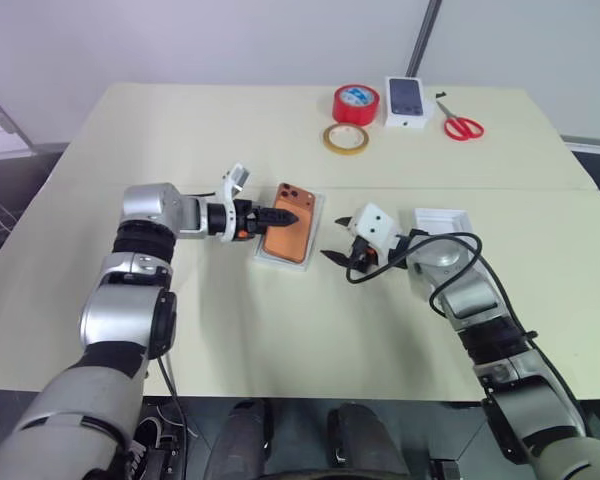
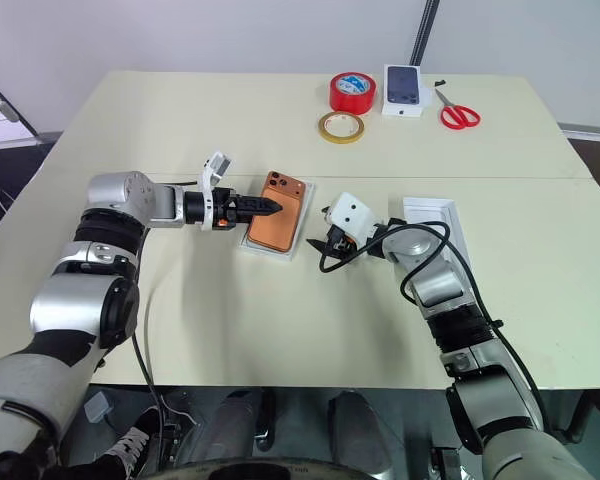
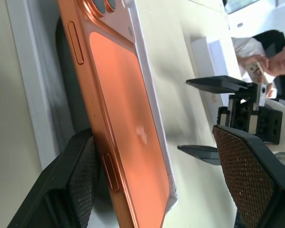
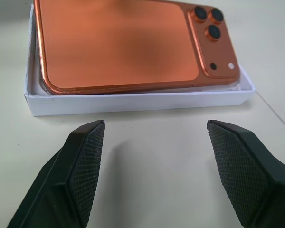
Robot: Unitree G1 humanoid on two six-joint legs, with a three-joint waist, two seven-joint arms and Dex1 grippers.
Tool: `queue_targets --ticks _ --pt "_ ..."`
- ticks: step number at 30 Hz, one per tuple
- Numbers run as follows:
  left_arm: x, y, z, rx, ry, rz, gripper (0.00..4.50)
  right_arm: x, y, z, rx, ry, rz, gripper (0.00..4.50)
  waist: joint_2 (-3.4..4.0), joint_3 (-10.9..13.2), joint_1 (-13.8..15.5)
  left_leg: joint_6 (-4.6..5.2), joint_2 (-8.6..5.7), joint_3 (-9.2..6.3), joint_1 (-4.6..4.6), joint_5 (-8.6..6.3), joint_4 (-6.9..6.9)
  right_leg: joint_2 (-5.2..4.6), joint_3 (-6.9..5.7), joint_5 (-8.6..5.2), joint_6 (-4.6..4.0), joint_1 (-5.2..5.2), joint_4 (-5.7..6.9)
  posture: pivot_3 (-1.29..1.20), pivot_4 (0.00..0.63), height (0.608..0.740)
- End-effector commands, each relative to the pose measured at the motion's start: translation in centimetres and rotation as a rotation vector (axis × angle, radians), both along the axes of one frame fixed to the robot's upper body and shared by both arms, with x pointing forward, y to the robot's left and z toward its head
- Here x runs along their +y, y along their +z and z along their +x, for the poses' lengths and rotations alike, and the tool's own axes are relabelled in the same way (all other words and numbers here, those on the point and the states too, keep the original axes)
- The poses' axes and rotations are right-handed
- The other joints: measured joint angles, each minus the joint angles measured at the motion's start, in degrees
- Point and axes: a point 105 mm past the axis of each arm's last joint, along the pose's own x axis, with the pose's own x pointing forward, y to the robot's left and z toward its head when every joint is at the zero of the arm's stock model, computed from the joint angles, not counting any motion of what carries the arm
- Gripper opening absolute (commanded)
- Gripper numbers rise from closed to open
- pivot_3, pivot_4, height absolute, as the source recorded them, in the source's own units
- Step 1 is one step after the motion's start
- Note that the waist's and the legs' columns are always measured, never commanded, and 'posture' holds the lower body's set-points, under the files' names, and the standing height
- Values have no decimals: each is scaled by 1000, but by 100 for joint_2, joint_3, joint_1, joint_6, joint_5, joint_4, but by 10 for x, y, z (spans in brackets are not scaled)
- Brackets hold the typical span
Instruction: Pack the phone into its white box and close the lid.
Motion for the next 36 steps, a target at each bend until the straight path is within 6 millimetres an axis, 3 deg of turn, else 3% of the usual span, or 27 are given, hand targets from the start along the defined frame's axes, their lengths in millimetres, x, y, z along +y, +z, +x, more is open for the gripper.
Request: queue_targets --ticks 1,12,16,18,19,22,24,25,26,27,29,32,36 --pt "-2 30 2 -76 -16 -17 3763 4 15 2 -57 15 12 3608 0 0 3 0 0 0 0 0 0 0 0 0 0 0 0 0 150 740" --pt "31 32 7 -169 71 30 3763 5 13 1 -53 14 15 3608 0 0 -9 -2 1 1 -1 1 0 0 1 0 0 -4 3 0 150 740" --pt "47 36 22 -293 184 83 3763 7 13 2 -53 19 16 3608 0 0 -4 -1 1 0 -1 0 0 -2 1 0 0 -5 3 0 150 740" --pt "59 28 27 -378 236 134 3236 8 14 2 -47 18 32 3608 0 0 -2 -1 1 0 -2 0 1 -11 1 0 0 -5 3 0 150 740" --pt "64 24 28 -407 254 154 2918 6 15 4 -50 1 37 3354 0 0 2 -1 0 1 -1 0 1 -13 1 0 0 -5 4 0 150 740" --pt "72 14 31 -507 284 244 1442 3 15 6 -49 -18 40 2280 1 -1 -2 -3 1 3 -1 2 0 -14 2 0 0 -7 4 0 150 740" --pt "74 3 32 -581 269 343 334 3 13 8 -63 -29 21 1187 1 -1 5 -1 0 3 -3 1 0 -14 2 0 0 -10 6 0 150 740" --pt "73 -5 31 -587 252 386 0 2 12 9 -76 -36 5 666 1 -1 14 0 0 3 -3 0 0 -14 2 0 0 -10 6 0 150 740" --pt "71 -10 30 -590 238 412 0 2 11 10 -85 -41 -7 197 1 -1 29 2 0 3 -4 -1 1 -15 1 0 0 -9 6 0 150 740" --pt "71 -13 30 -586 233 422 0 2 10 10 -89 -42 -13 87 1 -1 38 4 -2 3 -4 -2 2 -17 0 0 0 -7 5 0 150 740" --pt "45 -22 24 -538 163 336 0 5 5 13 -97 -39 -42 87 1 -1 47 8 -4 3 -5 -5 7 -16 -2 0 0 -4 5 0 150 740" --pt "21 -46 14 -448 37 378 0 12 0 14 -119 -20 -83 87 1 -1 33 25 -5 3 -5 -14 16 -12 -5 0 0 2 5 0 150 740" --pt "-14 -45 6 -440 -80 312 0 13 -9 15 -136 -12 -137 87 6 -4 31 25 -3 2 -2 -14 18 -4 -5 -1 1 5 6 0 150 740"
